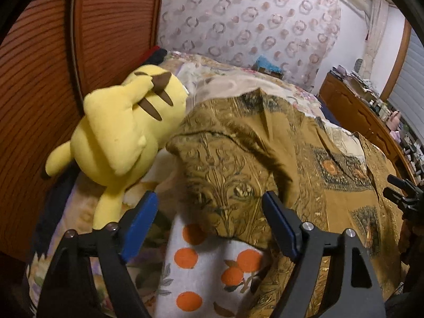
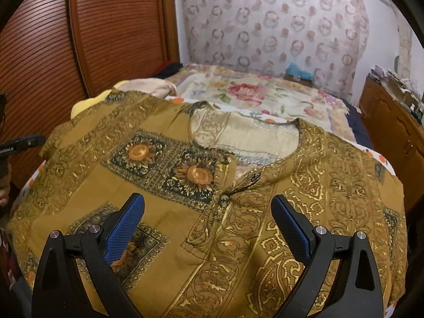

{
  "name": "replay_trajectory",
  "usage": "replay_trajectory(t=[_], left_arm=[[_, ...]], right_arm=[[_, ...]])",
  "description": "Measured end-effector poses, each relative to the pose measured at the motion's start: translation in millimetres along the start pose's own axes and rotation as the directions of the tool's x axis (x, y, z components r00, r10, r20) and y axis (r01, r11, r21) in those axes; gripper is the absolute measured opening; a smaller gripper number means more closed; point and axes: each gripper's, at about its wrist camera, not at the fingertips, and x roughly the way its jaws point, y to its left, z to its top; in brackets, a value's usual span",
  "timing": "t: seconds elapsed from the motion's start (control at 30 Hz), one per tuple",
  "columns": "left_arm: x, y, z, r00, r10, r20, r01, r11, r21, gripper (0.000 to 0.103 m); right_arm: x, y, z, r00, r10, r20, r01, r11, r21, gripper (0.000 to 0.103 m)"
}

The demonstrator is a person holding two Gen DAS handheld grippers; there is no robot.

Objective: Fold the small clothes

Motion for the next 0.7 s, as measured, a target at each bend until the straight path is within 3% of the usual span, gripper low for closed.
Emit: replay_trajectory(t=[0.17, 0.3, 0.5, 0.7], left_arm=[[8, -2, -4, 0.999, -0.011, -0.030, 0.011, 1.000, 0.000, 0.034], [2, -8, -1, 1.000, 0.010, 0.001, -0.010, 1.000, 0.026, 0.006], [-28, -30, 17, 0.992, 0.028, 0.122, -0.040, 0.995, 0.095, 0.003], [-42, -80, 53, 0.982, -0.074, 0.174, 0.039, 0.979, 0.200, 0.003]], right_arm=[[7, -1, -1, 1.000, 0.008, -0.024, -0.008, 1.000, 0.001, 0.098], [6, -3, -2, 1.000, 0.008, -0.022, -0.008, 1.000, 0.001, 0.098], [-1, -14, -8, 1.000, 0.000, -0.011, 0.000, 0.999, 0.034, 0.098], [-14, -30, -13, 1.000, -0.011, 0.010, 0.010, 0.997, 0.073, 0.098]])
